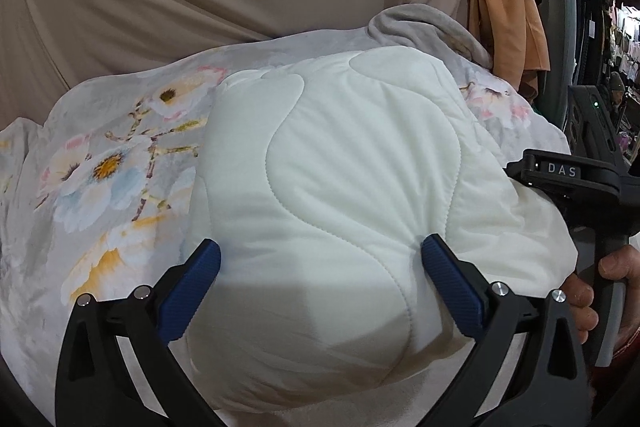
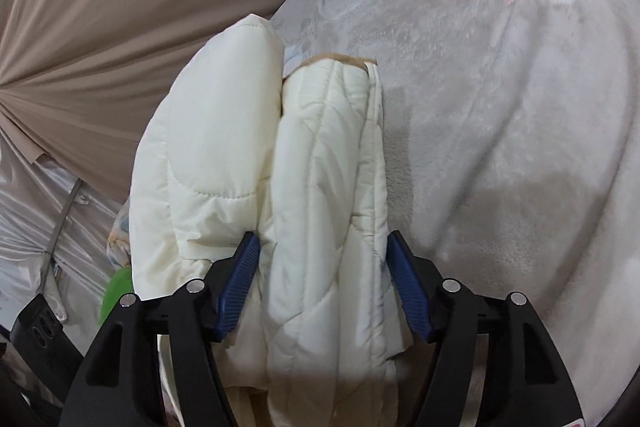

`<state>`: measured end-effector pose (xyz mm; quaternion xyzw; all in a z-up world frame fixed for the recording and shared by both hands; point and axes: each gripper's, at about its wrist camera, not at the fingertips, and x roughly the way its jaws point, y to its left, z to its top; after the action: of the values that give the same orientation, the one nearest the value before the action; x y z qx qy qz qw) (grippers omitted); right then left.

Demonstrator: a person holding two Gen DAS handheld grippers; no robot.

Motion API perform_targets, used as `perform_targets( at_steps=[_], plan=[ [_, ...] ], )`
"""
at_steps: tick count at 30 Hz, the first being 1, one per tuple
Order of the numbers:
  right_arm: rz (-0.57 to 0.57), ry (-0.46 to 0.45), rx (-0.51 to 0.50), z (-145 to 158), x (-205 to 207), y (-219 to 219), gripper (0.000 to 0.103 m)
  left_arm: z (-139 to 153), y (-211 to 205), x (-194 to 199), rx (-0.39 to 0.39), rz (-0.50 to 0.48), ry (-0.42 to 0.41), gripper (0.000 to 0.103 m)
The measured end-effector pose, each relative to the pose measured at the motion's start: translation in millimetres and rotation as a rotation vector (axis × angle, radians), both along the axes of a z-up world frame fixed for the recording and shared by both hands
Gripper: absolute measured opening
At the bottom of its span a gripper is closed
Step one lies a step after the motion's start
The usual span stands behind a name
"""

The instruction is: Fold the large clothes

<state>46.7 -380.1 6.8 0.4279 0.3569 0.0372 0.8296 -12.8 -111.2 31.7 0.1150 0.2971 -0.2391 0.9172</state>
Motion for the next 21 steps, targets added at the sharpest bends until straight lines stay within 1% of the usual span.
perform_targets(
  at_steps=[3,5,7,8,9,10,12,13,14,15,16,18,19,21],
  plan=[
    [0.012,-0.037,0.082,-15.2,-1.7,-4.8,0.067,-5.2,-4.6,-1.8,0.016,0.008,-0.026,0.098],
    [0.025,-0.047,0.065,-13.0,-2.3,-1.7,0.064,-6.7,-6.4,-2.4,0.021,0.016,-0.033,0.098],
    [0.045,-0.076,0.011,-4.8,-3.8,7.2,0.044,-5.4,-6.9,-2.0,0.021,0.016,-0.031,0.098],
    [0.049,-0.091,-0.039,2.3,-5.6,11.9,0.04,-3.4,-6.3,-1.6,0.018,0.015,-0.028,0.098],
    [0.05,-0.105,-0.075,9.0,-7.4,14.6,0.033,1.1,-4.6,-1.7,0.01,0.013,-0.025,0.098],
    [0.049,-0.119,-0.087,13.4,-7.0,15.9,0.029,5.8,-2.2,-2.6,-0.004,0.008,-0.025,0.098],
    [0.045,-0.161,-0.081,20.0,-10.4,15.6,0.025,19.2,6.2,-5.8,-0.039,0.003,-0.041,0.098],
    [0.04,-0.175,-0.072,20.8,-11.4,14.7,0.024,27.7,12.5,-7.2,-0.054,0.02,-0.061,0.098],
    [0.039,-0.171,-0.07,19.7,-10.7,13.6,0.024,33.6,18.4,-6.2,-0.064,0.034,-0.07,0.098],
    [0.036,-0.149,-0.071,16.2,-8.7,13.0,0.024,37.5,24.0,-4.2,-0.075,0.043,-0.066,0.098],
    [0.033,-0.127,-0.061,11.8,-6.3,11.2,0.024,38.9,29.2,-0.8,-0.085,0.047,-0.052,0.098],
    [0.031,-0.101,-0.02,1.2,-4.0,3.9,0.024,34.6,40.3,10.7,-0.111,0.048,0.012,0.098],
    [0.032,-0.099,0.001,-1.5,-4.4,1.0,0.025,27.9,45.7,18.4,-0.128,0.05,0.063,0.098],
    [0.033,-0.095,0.002,-1.7,-5.0,1.2,0.026,9.6,51.7,32.2,-0.156,0.045,0.178,0.098]
  ],
)
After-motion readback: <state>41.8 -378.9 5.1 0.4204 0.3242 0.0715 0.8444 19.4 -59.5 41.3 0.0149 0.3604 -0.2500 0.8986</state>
